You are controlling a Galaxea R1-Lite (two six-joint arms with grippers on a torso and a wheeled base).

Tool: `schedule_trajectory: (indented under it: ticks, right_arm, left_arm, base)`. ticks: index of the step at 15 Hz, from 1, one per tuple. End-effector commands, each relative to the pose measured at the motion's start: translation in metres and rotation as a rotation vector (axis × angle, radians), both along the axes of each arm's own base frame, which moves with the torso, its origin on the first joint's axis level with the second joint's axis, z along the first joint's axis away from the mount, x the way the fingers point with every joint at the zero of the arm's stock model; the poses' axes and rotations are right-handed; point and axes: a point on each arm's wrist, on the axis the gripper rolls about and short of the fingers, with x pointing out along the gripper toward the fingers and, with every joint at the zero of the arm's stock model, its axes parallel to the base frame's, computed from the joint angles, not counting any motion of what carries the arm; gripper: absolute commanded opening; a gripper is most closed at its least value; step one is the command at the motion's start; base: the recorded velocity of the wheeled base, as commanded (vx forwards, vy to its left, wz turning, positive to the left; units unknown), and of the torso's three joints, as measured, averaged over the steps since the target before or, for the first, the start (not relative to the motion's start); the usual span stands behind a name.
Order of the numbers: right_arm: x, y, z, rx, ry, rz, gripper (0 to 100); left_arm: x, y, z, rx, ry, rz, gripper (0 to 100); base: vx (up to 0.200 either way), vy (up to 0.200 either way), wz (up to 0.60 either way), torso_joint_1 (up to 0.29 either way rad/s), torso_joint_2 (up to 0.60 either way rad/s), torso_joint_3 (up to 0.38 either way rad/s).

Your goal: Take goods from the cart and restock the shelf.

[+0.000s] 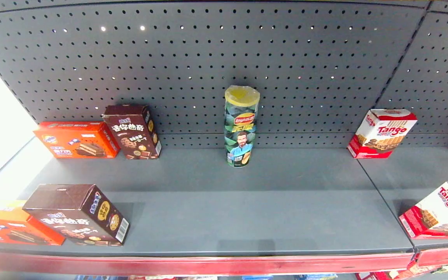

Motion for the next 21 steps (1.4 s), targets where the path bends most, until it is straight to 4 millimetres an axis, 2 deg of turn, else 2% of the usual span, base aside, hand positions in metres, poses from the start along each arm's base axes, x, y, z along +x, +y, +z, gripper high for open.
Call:
schedule_trajectory:
  ticks: [1,3,17,21]
  right_arm:
    - [0.0,0.0,0.0,-0.002,0.0,0.0,100]
    - [0.0,0.0,0.0,-0.002,0.0,0.0,100]
    - [0.0,-0.0001,0.0,0.004,0.0,-0.003,100]
    - [0.0,-0.0001,0.0001,0.003,-0.001,-0.003,100]
  left_arm:
    - [0.0,0.0,0.0,0.0,0.0,0.0,100]
    - [0.0,-0.0001,0.0,0.0,0.0,0.0,100]
    - [0.0,0.0,0.0,0.0,0.0,-0.001,100]
    - [0.0,0.0,0.0,0.0,0.0,-0.001,100]
  base:
    - [0.0,0.0,0.0,0.0,0.0,0.0]
    - [0.0,0.0,0.0,0.0,0.0,0.0]
    - [0.0,0.0,0.6,0.003,0.0,0.001]
    - [0.0,0.0,0.0,0.0,0.0,0.0]
